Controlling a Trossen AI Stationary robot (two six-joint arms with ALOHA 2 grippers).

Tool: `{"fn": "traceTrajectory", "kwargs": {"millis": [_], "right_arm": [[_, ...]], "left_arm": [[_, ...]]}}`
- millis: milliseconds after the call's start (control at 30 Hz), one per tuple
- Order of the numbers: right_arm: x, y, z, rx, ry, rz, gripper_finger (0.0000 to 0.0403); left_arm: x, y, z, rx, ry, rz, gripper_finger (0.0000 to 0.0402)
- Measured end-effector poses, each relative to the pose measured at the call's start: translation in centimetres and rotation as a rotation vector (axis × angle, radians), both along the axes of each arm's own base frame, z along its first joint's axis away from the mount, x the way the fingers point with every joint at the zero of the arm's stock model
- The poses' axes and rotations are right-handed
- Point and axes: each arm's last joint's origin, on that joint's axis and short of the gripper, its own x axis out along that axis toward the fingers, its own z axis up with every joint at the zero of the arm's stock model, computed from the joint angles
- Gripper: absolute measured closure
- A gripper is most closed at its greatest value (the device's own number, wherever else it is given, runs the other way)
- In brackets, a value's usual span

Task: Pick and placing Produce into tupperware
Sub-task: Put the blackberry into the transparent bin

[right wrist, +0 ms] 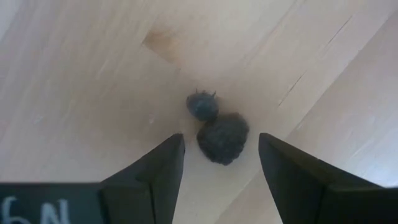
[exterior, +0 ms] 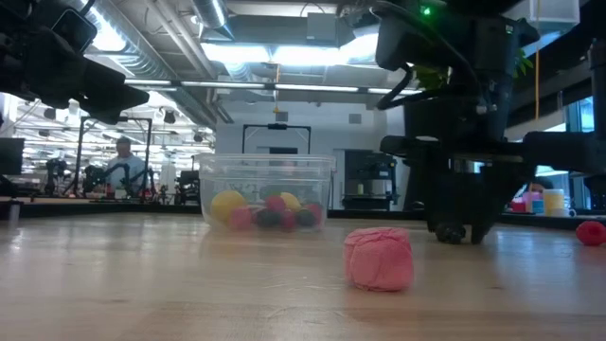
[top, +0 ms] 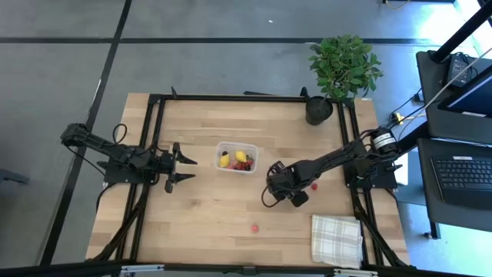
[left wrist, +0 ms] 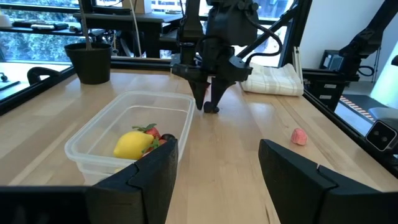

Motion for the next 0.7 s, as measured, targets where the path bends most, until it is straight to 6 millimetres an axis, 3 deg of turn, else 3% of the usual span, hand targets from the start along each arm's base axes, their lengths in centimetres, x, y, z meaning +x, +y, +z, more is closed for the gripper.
{"fn": "traceTrajectory", "kwargs": {"millis": [100,700], "right_arm": [[0.85,0.03,0.4,0.009,-0.062,-0.01,0.0194],[0.7,-0.31,0.37,0.009,-0.044,-0.019,0.0194]], "left_arm": [[0.0,0.0,-0.01,0.0,0.0,0.0,0.0184],[0.0,0.0,0.0,0.0,0.0,0.0,0.0184]]}}
